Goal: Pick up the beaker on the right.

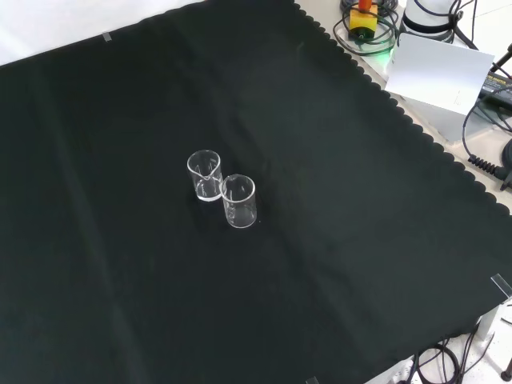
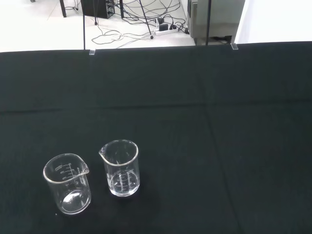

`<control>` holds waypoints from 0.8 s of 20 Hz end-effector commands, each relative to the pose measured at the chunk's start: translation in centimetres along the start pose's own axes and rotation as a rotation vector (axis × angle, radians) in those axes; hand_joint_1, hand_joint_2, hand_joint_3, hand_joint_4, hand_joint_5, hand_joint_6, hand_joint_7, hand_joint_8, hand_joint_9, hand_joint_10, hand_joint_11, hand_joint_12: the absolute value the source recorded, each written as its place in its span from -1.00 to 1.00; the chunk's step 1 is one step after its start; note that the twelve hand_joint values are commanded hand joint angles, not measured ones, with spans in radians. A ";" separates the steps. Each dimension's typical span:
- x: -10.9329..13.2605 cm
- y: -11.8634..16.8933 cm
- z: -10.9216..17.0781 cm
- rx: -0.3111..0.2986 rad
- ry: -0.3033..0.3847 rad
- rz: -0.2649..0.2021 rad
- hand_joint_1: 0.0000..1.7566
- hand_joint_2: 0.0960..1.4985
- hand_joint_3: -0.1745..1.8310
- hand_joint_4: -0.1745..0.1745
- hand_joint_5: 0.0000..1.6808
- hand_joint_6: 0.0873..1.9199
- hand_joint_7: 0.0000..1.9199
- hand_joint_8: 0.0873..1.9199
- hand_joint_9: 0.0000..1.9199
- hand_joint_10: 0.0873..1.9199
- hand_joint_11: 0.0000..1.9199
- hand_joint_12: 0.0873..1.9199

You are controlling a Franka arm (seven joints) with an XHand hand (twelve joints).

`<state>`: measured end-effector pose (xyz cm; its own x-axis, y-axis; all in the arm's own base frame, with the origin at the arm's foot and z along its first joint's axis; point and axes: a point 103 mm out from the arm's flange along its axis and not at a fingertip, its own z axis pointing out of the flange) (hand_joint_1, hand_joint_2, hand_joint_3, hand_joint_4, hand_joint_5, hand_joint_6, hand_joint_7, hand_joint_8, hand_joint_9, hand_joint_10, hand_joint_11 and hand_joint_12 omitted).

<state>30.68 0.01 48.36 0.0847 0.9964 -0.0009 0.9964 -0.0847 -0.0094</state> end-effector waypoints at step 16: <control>-1.7 1.7 2.7 0.034 0.011 0.052 -0.94 0.68 -0.52 -0.12 -0.60 -0.98 -0.99 -0.57 -0.89 -0.40 -1.00 0.20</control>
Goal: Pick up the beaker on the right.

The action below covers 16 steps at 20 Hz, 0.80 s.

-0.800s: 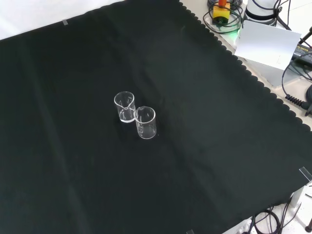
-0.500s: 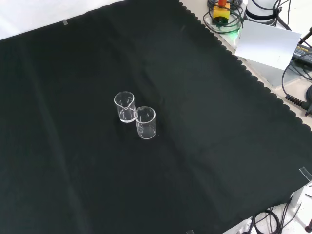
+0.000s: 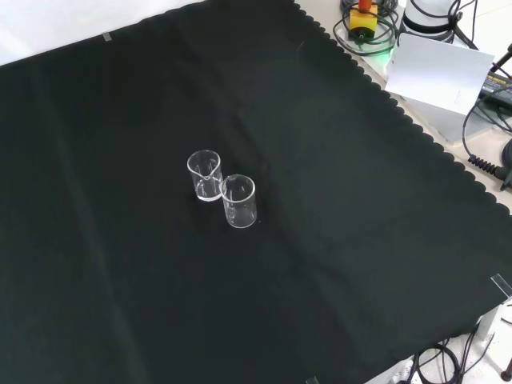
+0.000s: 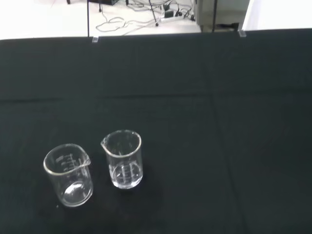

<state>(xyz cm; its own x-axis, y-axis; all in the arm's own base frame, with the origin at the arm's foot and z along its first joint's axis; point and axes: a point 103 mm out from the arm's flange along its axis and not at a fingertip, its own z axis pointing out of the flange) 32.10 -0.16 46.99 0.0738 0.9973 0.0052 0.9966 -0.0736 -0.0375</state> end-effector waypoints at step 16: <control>-5.1 12.7 7.0 0.010 0.113 0.026 -0.80 0.59 -0.58 -0.15 -0.61 -1.00 -0.97 -0.56 -0.86 -0.39 -1.00 0.23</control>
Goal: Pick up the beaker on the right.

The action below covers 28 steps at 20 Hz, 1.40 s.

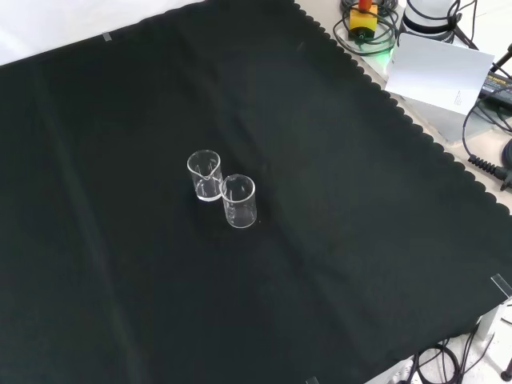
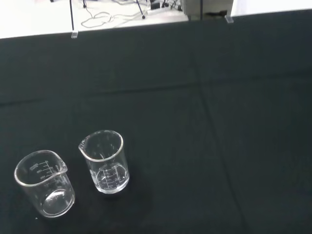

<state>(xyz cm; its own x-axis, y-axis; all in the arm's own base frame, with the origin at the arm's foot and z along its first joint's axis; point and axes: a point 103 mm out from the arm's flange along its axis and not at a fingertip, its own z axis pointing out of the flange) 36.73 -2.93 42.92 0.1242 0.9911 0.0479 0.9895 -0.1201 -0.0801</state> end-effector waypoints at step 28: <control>-0.1 20.0 21.3 0.156 0.312 -0.164 -0.22 0.10 -0.55 -0.06 -0.62 -1.00 -0.90 -0.47 -0.72 -0.37 -1.00 0.35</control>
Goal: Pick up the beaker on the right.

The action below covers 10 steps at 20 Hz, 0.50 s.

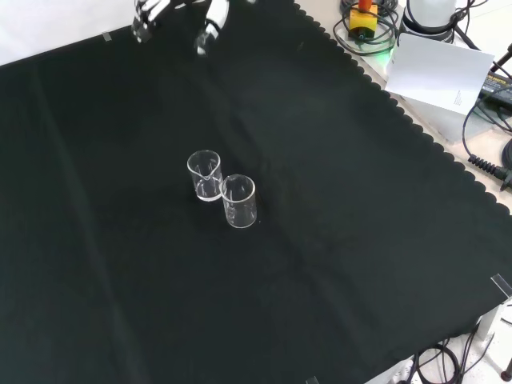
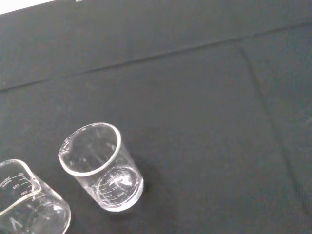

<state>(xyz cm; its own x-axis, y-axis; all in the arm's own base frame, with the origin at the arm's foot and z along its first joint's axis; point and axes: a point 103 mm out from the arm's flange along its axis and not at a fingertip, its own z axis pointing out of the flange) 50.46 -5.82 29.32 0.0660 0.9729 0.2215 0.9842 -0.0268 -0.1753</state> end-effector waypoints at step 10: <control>-0.3 6.6 11.2 0.069 0.183 -0.141 -0.21 -0.05 -0.37 -0.16 -0.61 -1.00 -0.86 -0.45 -0.65 -0.38 -1.00 0.41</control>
<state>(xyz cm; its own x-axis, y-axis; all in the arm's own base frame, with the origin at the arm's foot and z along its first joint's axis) 53.90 -4.01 18.74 -0.0032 0.9307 0.3658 0.9676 0.0953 -0.2339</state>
